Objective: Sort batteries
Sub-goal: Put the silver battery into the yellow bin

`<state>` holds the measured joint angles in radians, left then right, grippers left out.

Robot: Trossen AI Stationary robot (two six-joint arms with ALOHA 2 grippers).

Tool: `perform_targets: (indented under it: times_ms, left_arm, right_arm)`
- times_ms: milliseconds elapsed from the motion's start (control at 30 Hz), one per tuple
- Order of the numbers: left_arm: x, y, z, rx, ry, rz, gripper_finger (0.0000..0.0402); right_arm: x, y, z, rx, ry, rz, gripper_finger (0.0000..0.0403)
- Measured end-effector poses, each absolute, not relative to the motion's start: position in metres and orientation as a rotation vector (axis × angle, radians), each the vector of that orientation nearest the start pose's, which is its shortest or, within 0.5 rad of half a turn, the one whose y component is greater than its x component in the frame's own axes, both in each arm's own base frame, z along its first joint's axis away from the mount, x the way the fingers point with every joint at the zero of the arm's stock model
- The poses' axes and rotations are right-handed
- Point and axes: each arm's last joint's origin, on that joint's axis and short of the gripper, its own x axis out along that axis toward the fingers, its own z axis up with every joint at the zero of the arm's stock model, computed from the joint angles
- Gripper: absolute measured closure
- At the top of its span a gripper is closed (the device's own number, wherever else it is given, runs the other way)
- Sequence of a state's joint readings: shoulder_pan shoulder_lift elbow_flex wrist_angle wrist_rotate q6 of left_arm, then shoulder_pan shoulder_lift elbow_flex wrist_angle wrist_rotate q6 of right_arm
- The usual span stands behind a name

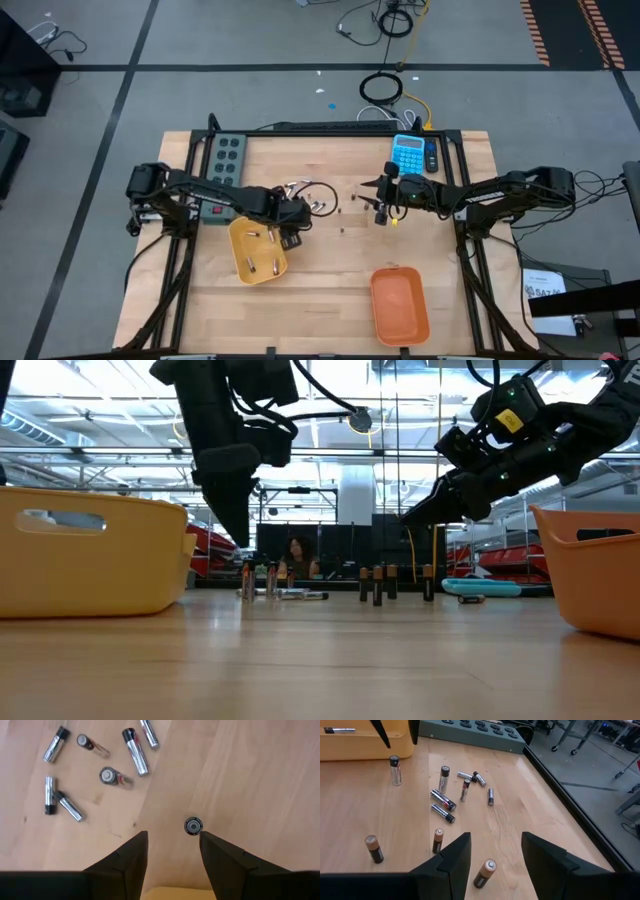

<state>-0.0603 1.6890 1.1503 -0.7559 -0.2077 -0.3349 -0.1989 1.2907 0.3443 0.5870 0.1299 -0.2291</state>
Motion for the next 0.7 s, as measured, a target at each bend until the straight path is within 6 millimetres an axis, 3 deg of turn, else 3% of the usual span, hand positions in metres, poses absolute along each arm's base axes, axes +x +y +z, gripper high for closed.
perform_targets:
  times_ms: [467, 700]
  left_arm:
    - [0.326, -0.010, 0.201, -0.150, 1.188, 0.219, 0.0164]
    - [0.334, -0.008, 0.183, -0.130, 1.230, 0.187, 0.0164]
  right_arm:
    - [0.223, -0.049, 0.158, -0.222, 0.414, -0.275, 0.0236]
    - [0.223, -0.049, 0.157, -0.221, 0.424, -0.272, 0.0236]
